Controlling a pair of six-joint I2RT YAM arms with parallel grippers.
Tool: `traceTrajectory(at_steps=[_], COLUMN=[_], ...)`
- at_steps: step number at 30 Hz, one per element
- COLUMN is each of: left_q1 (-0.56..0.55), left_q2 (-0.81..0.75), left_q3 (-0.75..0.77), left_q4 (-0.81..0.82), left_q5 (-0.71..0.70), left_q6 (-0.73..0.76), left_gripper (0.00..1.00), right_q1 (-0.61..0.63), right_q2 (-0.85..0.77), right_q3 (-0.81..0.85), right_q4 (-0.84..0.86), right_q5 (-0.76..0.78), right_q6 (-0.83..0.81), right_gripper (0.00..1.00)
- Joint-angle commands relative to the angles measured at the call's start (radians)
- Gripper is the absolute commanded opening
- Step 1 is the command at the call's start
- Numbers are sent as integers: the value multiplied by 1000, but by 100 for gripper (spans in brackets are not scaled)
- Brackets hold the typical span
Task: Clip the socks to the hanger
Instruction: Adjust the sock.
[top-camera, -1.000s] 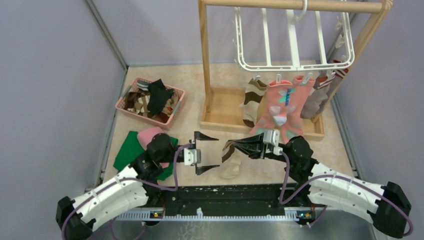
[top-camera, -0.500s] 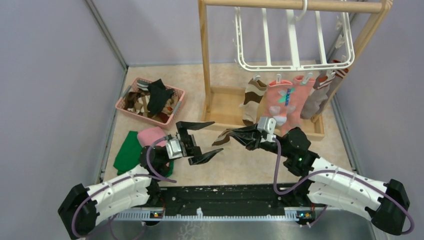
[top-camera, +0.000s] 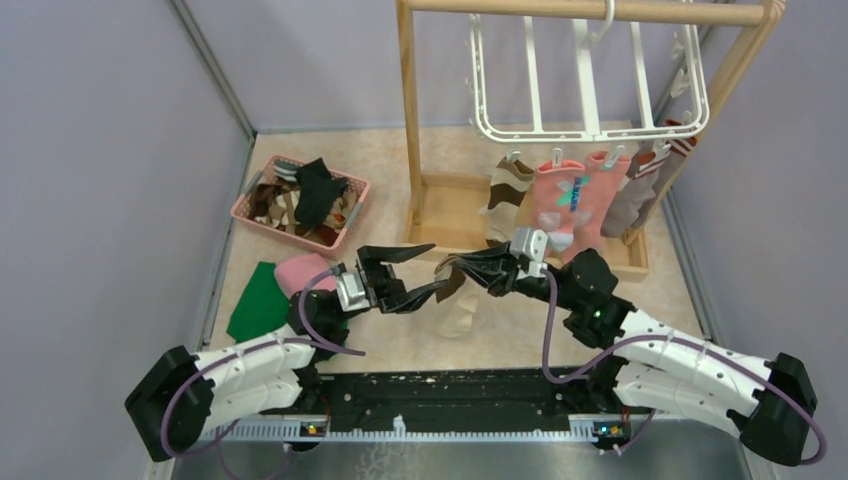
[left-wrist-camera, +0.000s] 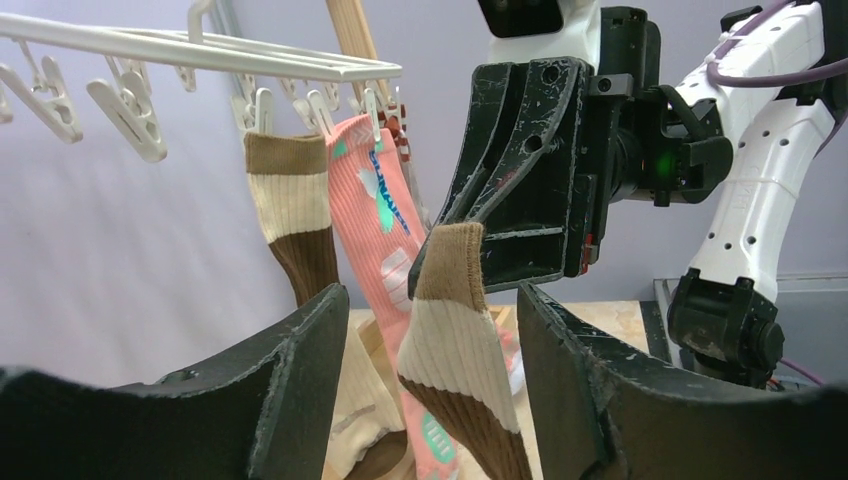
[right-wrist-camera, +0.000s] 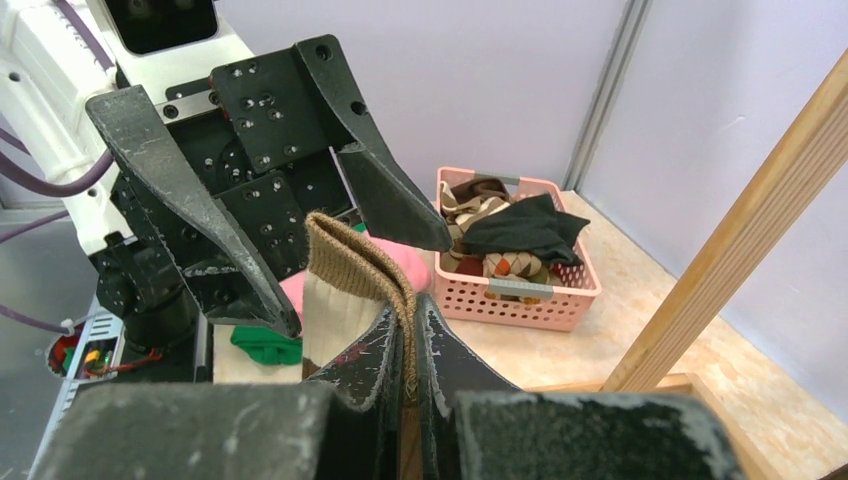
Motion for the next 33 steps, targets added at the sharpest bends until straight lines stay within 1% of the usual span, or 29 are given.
traceTrajectory(at_steps=[1,4,8,10,11,13,16,17,18,20,23,24,26,27,28,30,32,33], left_q1=[-3,-3,-3,-3,-3,-3,-3,-3,-3,-3,-1,-1,-1,-1,-1,0,0,0], left_q2=[0,8,23,29,30,29,27,28,29,30,18,12,-4,-14,-24,-43,-56,-56], left_q3=[-1,6,13,16,18,18,21,24,26,29,21,16,9,6,2,-10,-27,-35], left_q4=[84,77,73,71,66,61,61,60,59,56,59,59,54,47,37,29,40,54], left_q5=[-9,-2,5,8,6,-4,-5,0,10,23,16,10,-13,-40,-75,-151,-282,-309], left_q6=[0,3,3,8,11,15,18,19,21,33,38,38,35,28,19,1,-38,-51], left_gripper=[66,60,60,56,52,38,31,27,19,1,0,0,0,0,0,0,0,0], right_q1=[-7,-7,-8,-9,-7,-7,-7,-7,-7,-7,-8,-7,-7,-7,-7,-8,-9,-9], right_q2=[-6,-1,6,6,4,2,2,3,5,2,-11,-21,-42,-55,-75,-110,-145,-160], right_q3=[55,57,59,60,60,59,59,57,56,53,53,53,49,46,39,21,-3,-18], right_q4=[46,50,57,56,55,50,44,45,44,41,17,6,-27,-41,-53,-66,-57,-42], right_q5=[-10,-19,-33,-33,-33,-30,-32,-33,-33,-31,-5,10,42,62,89,146,226,246], right_q6=[21,29,36,38,37,34,30,31,31,30,16,3,-24,-37,-50,-71,-79,-79], right_gripper=[0,0,0,0,0,0,0,0,0,0,0,6,28,42,53,70,78,80])
